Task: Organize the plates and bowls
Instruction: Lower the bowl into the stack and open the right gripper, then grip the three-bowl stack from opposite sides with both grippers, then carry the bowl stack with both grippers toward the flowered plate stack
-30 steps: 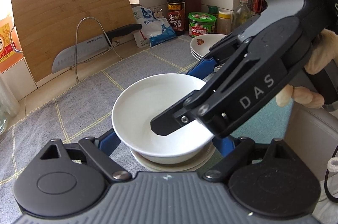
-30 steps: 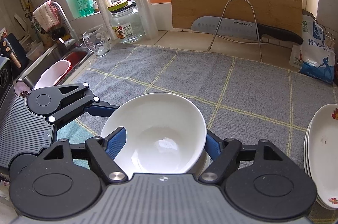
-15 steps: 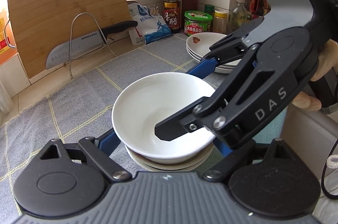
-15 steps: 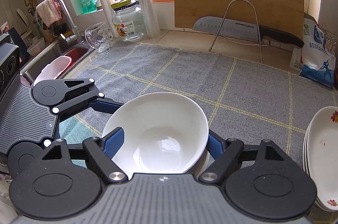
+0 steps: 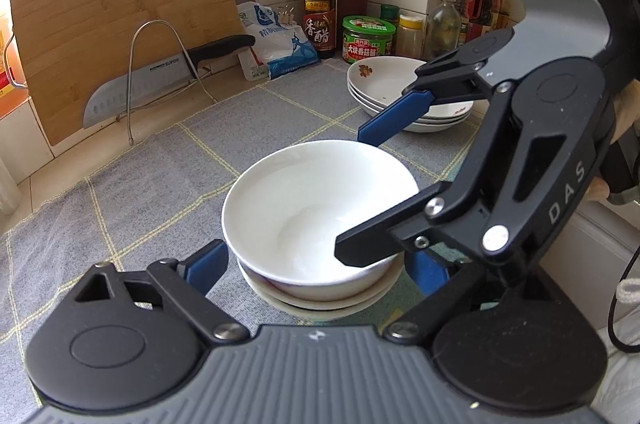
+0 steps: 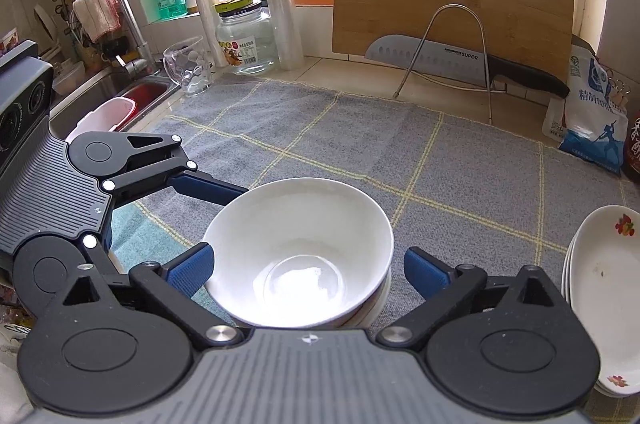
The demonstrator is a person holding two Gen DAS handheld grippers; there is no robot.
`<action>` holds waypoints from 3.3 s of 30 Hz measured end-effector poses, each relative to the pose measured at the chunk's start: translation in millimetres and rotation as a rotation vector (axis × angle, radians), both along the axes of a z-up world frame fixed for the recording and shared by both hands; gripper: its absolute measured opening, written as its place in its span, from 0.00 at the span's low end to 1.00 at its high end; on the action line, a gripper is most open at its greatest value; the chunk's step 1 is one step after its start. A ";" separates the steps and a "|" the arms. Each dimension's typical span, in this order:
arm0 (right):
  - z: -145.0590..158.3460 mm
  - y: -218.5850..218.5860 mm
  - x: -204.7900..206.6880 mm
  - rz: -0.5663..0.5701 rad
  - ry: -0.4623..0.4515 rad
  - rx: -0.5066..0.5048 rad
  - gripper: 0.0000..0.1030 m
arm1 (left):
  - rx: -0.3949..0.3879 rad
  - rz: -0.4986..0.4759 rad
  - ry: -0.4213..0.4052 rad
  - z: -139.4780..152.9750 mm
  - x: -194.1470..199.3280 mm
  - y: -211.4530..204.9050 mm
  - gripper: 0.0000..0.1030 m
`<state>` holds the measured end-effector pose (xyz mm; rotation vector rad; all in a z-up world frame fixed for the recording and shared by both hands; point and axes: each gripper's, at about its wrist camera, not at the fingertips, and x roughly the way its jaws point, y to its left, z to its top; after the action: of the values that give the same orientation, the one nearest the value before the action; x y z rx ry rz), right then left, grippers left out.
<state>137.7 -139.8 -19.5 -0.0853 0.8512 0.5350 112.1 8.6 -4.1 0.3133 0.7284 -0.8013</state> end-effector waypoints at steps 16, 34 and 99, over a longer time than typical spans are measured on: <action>-2.0 -24.0 -31.1 0.068 -0.016 -0.105 1.00 | 0.102 -0.118 -0.022 -12.0 -6.0 25.2 0.93; -60.5 4.6 -18.4 0.183 -0.061 -0.267 1.00 | 0.063 -0.242 0.038 -52.4 28.7 15.6 0.92; -17.6 -46.5 20.0 0.495 -0.005 -0.234 0.81 | 0.040 -0.366 0.068 -31.2 39.2 -51.8 0.78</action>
<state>157.7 -186.3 -37.2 -0.5207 0.8876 0.8949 151.3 -43.2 -35.3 0.4650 0.7619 -1.1492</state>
